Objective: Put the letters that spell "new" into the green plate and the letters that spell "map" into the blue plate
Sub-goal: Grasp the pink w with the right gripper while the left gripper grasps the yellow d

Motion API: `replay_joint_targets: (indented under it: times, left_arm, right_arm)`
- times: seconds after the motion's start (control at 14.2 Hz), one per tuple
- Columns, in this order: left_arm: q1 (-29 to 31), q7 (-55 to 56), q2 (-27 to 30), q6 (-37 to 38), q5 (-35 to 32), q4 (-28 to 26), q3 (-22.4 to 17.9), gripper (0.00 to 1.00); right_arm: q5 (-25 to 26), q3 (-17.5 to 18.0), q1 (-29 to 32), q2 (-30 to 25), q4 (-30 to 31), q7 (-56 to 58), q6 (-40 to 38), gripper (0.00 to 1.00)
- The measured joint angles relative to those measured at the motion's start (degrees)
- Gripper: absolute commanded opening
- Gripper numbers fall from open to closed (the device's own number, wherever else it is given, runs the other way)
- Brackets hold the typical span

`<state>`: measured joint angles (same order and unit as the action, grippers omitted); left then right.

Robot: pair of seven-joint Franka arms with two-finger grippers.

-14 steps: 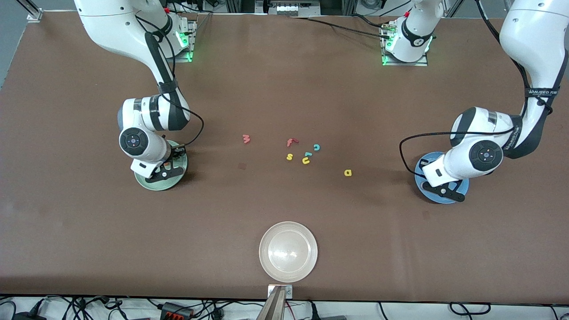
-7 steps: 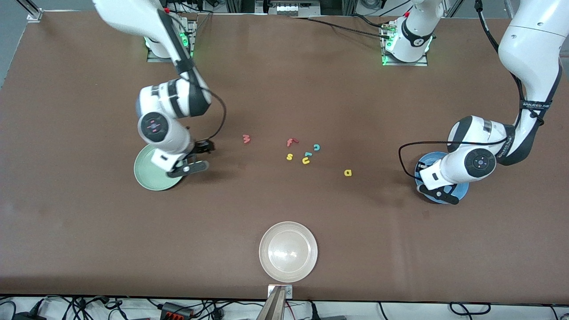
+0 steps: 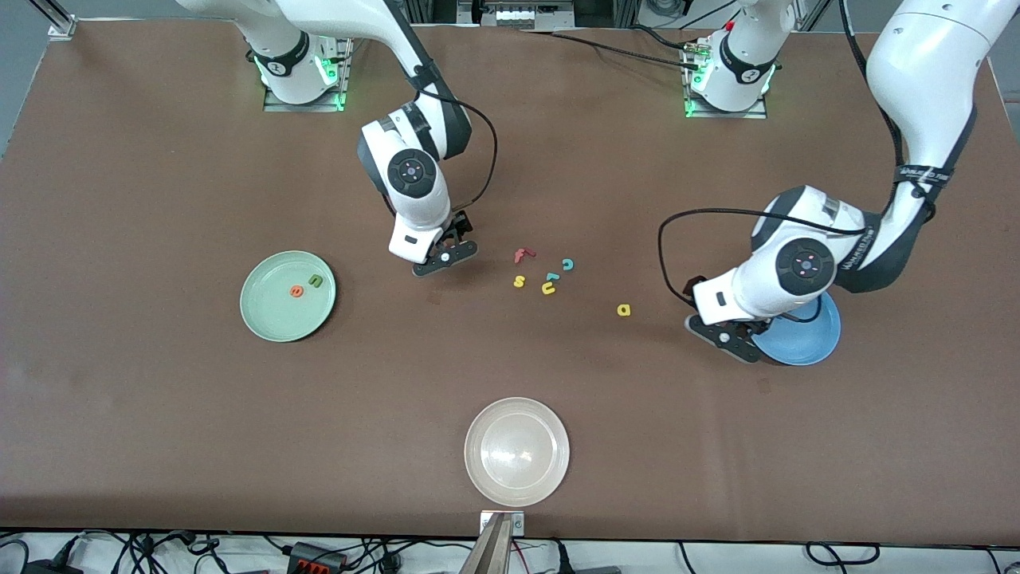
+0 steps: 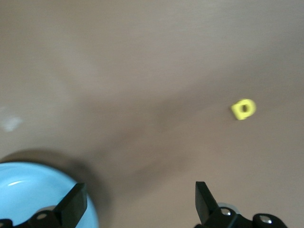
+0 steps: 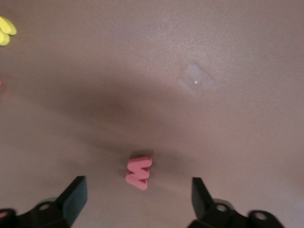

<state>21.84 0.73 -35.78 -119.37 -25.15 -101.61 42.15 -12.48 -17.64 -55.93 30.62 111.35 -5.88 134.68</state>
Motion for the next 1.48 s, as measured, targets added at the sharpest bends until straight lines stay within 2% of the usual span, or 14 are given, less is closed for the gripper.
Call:
replay_joint_targets:
  times: [0.35,0.56,0.71,0.92,1.06,1.2,1.27,1.48]
  left_arm:
    - [-7.37,18.30,-4.71,-3.84,0.68,2.20,-0.22,1.00]
    - [-13.15,28.30,-5.45,-6.61,0.60,3.33,-3.19,1.00]
    - [-14.34,29.90,-5.54,-7.33,0.60,3.44,-5.47,1.00]
    - [-13.89,29.95,-6.45,-8.15,0.60,3.80,-7.21,0.94]
    - [-14.18,30.18,-7.80,-9.83,0.60,3.77,-7.22,0.89]
    - [-14.66,30.75,-8.88,-10.17,0.60,3.71,-7.21,0.79]
    - [-14.84,31.35,-9.20,-10.17,0.60,3.47,-7.21,0.71]
    - [-15.15,32.08,-9.47,-10.20,0.60,2.45,-7.21,0.61]
  right_arm:
    - [-0.67,0.00,-0.95,2.95,0.05,-2.15,2.03,0.69]
    - [-0.70,0.01,-2.32,3.17,0.05,-4.68,2.05,0.60]
    - [-0.70,-0.03,-2.41,3.29,0.10,-4.95,2.03,0.59]
    - [-0.76,-0.23,-2.40,3.55,0.28,-4.99,2.03,0.57]
    - [-0.78,-0.25,-2.40,3.55,0.28,-5.02,2.03,0.42]
    - [-0.83,-0.25,-2.40,3.41,0.22,-5.05,2.03,0.11]
    - [-0.84,-0.28,-2.39,3.42,0.22,-5.05,2.01,0.01]
    - [-0.85,-0.47,-2.35,3.31,0.19,-5.10,2.01,0.00]
